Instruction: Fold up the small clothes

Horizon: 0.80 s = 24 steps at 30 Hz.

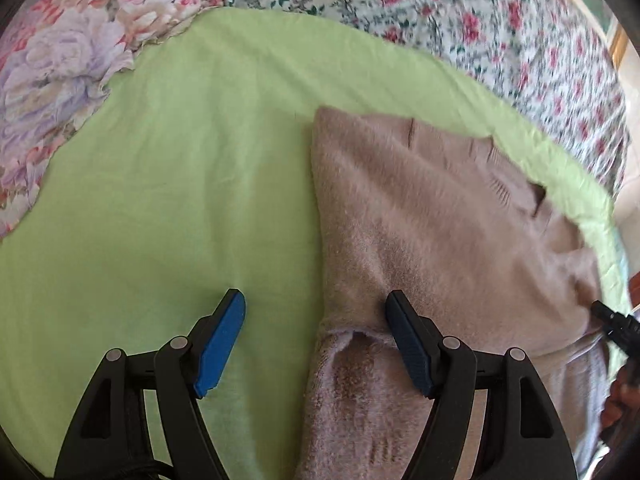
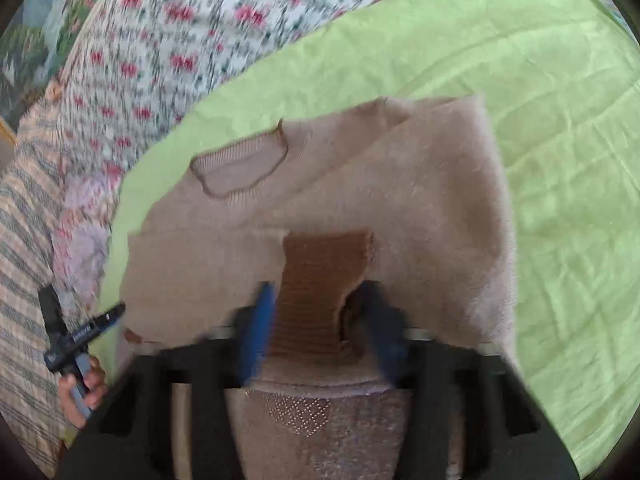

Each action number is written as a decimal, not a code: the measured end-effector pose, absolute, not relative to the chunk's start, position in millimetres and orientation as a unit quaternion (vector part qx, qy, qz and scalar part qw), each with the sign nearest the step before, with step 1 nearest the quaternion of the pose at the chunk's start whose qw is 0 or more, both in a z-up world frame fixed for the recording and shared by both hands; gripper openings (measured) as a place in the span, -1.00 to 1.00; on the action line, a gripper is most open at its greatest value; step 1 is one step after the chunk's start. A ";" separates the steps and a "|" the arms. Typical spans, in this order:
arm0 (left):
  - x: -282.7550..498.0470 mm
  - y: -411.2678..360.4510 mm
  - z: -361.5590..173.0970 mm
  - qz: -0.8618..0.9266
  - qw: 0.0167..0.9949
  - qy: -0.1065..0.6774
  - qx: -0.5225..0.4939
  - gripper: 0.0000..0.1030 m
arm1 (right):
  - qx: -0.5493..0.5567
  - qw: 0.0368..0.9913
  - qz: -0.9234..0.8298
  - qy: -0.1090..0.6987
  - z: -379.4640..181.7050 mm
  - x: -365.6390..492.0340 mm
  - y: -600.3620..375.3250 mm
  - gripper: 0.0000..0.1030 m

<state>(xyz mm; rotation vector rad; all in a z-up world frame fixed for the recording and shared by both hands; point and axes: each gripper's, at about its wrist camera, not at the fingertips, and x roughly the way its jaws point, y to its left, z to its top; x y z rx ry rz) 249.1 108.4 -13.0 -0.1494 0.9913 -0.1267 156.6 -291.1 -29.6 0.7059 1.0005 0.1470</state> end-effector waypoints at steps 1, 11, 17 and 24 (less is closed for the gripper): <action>247.4 106.6 -13.7 -0.059 0.876 0.474 -0.061 0.43 | 0.326 0.824 0.072 0.458 -22.3 153.6 -287.3 -0.88; 240.7 96.2 -18.7 -0.046 0.883 0.466 -0.024 0.49 | 0.268 0.844 0.016 0.464 -30.6 127.5 -290.7 -0.89; 237.9 99.8 -18.3 -0.048 0.881 0.470 -0.024 0.49 | 0.282 0.837 0.008 0.468 -26.0 126.2 -293.0 -0.79; 188.2 107.2 -9.3 -0.057 0.875 0.480 -0.025 0.46 | 0.331 0.845 0.034 0.419 5.0 63.9 -298.6 -0.51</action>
